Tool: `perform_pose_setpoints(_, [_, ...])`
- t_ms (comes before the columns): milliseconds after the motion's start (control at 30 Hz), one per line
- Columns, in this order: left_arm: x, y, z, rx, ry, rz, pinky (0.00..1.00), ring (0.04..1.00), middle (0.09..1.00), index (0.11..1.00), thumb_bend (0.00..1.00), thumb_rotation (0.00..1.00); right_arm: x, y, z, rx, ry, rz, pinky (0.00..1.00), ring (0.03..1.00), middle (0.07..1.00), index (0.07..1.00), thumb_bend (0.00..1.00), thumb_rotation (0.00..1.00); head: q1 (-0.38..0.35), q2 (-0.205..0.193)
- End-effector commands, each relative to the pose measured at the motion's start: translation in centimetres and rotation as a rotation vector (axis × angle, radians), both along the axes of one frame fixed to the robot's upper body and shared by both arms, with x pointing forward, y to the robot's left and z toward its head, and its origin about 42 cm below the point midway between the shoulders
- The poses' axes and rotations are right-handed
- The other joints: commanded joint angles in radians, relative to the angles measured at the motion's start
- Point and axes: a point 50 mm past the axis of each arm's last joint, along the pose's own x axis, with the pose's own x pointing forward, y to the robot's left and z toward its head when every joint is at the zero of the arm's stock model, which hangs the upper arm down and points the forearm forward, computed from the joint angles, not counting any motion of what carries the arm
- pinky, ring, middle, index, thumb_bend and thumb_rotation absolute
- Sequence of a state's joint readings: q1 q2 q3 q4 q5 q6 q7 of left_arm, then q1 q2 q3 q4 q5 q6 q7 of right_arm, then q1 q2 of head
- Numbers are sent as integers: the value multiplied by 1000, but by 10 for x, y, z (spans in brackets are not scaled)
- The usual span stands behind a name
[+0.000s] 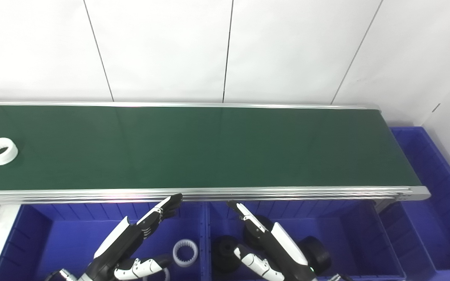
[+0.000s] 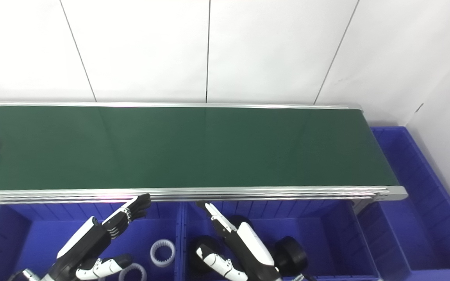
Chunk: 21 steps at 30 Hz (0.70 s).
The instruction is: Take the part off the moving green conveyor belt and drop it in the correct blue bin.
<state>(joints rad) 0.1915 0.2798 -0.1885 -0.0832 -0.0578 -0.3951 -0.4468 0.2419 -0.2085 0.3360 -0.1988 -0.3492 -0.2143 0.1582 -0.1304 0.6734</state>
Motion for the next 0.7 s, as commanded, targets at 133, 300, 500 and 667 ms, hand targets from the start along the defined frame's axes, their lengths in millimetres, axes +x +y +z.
perform_pose_setpoints(133, [6,2,10,-13,-63,-4,936,970,978,957,364,621,4,2,12,28,-67,13,943,979,1000,988,403,993,0,2])
perform_pose_setpoints(300, [6,2,12,-9,-62,-5,943,972,979,960,371,639,5,3,11,26,-69,14,938,977,1000,987,415,1000,1,9])
perform_pose_setpoints(500, [10,0,20,8,-82,-11,941,975,984,968,354,675,8,2,19,34,-71,7,929,973,1000,983,436,1000,8,49])
perform_pose_setpoints(667, [11,-1,17,-16,-66,-12,944,968,981,961,358,617,7,2,16,31,-62,11,918,970,996,982,423,995,5,44])
